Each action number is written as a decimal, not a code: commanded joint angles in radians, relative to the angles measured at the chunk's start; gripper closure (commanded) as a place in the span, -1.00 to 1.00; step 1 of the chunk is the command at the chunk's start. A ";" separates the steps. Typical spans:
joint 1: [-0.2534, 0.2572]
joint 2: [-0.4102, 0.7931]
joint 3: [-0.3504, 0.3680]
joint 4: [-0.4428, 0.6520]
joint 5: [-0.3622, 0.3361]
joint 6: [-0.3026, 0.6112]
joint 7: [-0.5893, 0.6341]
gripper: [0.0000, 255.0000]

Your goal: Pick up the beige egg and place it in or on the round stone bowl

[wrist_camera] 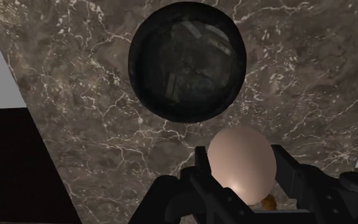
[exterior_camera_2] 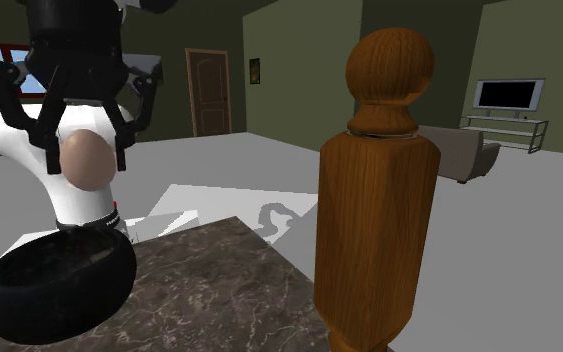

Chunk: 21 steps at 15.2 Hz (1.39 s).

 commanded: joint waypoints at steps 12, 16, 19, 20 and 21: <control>-0.009 -0.101 -0.088 -0.183 -0.018 0.081 -0.098 1.00; -0.007 -0.083 -0.079 -0.228 -0.013 0.143 -0.093 1.00; -0.006 -0.072 -0.074 -0.250 -0.010 0.176 -0.091 1.00; -0.006 -0.071 -0.074 -0.250 -0.010 0.176 -0.091 1.00; -0.006 -0.071 -0.074 -0.250 -0.010 0.176 -0.091 1.00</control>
